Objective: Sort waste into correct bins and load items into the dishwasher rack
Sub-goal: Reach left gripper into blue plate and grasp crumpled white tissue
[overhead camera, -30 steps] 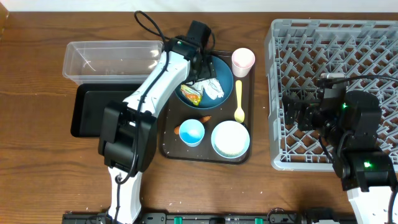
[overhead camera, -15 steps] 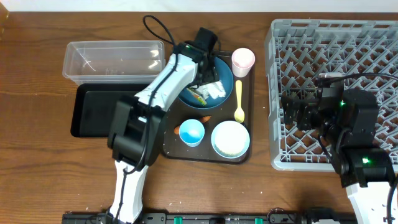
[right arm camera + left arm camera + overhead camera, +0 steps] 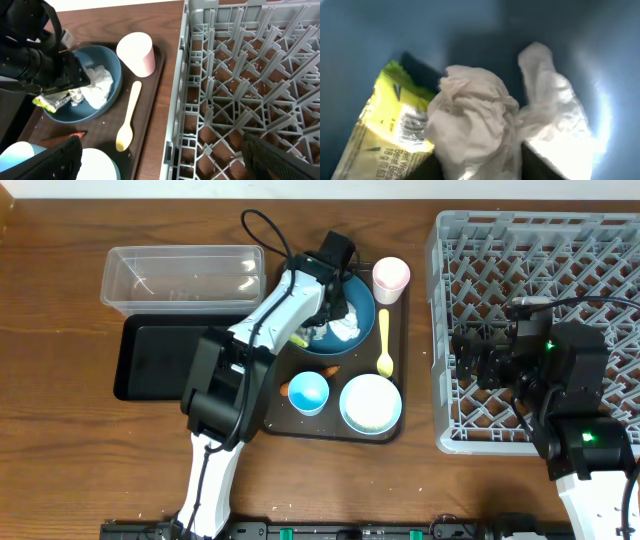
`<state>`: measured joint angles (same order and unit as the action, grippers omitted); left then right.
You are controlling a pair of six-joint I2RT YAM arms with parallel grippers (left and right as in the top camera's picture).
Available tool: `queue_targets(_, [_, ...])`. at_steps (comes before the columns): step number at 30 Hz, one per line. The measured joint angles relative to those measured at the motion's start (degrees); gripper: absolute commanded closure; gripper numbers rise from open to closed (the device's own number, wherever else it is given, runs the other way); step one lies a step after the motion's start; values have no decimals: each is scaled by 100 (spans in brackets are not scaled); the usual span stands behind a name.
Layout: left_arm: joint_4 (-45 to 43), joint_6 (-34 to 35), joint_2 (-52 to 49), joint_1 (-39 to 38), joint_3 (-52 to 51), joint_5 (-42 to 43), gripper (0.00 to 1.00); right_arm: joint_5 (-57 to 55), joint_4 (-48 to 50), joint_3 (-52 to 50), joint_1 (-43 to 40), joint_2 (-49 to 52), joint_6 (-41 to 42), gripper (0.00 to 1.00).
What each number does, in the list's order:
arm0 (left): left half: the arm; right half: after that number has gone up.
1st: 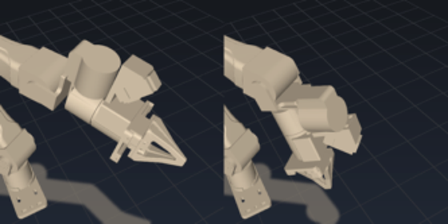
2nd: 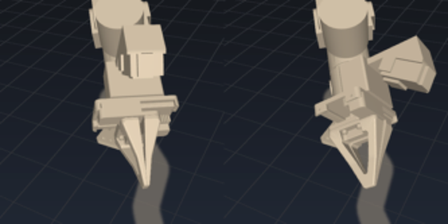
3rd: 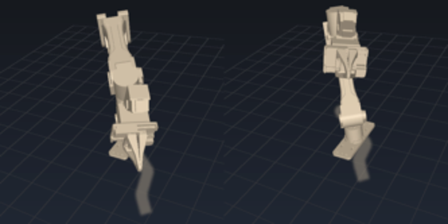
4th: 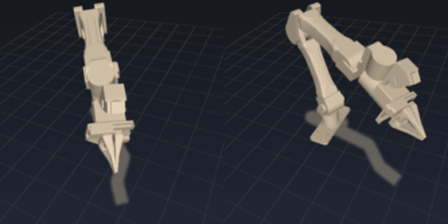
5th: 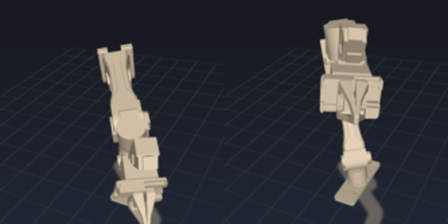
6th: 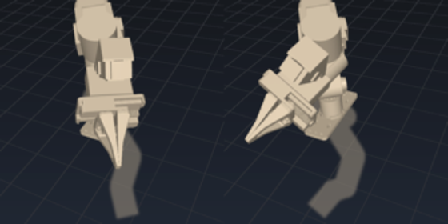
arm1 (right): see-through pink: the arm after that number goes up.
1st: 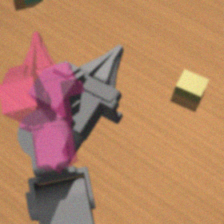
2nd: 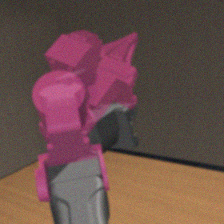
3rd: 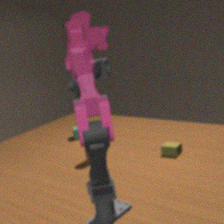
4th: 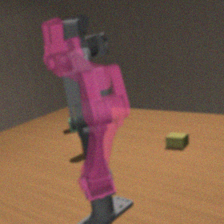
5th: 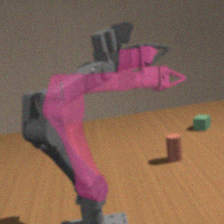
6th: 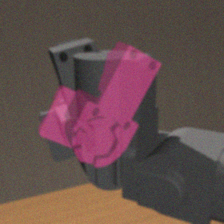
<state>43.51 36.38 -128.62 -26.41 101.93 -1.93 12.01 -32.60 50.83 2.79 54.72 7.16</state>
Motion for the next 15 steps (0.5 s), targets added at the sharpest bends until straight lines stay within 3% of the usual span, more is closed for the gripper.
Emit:
queue_targets(3, [-4, 17, 0, -13, 0, 2, 94, 2, -11, 0, 0, 0, -2, 1])
queue_targets(15, [0, -24, 286, 92, -2, 337, 94, 0, -37, 0, 0, 0, 0, 1])
